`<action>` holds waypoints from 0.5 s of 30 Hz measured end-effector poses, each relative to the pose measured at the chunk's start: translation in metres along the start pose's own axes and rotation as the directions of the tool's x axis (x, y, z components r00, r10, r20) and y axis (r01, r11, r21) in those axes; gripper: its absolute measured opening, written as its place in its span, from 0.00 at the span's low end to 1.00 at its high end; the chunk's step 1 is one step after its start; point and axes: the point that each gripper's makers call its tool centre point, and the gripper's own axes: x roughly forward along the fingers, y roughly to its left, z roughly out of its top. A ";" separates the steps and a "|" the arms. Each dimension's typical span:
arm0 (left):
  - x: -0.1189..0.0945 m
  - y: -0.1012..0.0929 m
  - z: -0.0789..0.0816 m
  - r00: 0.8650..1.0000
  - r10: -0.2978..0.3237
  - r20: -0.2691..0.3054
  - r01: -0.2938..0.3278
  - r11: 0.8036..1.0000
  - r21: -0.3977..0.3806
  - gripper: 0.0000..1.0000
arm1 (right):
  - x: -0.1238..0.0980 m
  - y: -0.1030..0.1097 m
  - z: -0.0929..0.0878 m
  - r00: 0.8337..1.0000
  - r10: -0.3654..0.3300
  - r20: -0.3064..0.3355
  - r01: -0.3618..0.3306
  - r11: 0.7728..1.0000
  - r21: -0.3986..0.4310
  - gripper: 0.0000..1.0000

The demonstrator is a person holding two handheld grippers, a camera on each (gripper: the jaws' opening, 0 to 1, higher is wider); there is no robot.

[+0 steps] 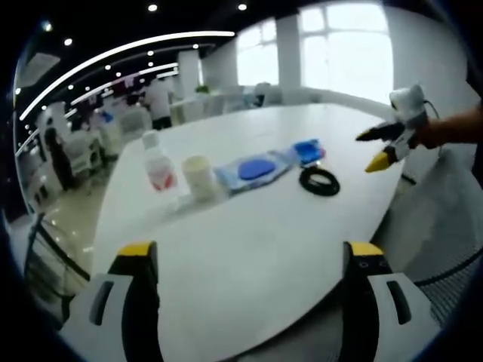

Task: Arrange the tabletop items into an orderly group along one side of the table until the central work area is clear of visible clutter.

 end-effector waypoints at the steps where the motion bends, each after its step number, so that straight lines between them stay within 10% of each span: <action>1: 0.000 0.000 0.000 1.000 -0.001 0.000 0.001 1.000 0.000 0.99 | -0.002 0.001 -0.001 1.000 0.000 -0.001 0.000 1.000 0.000 0.86; 15: 0.000 -0.002 0.001 1.000 -0.006 0.001 0.006 1.000 0.011 0.99 | -0.035 0.007 -0.016 0.998 -0.067 0.023 0.066 0.998 0.014 0.87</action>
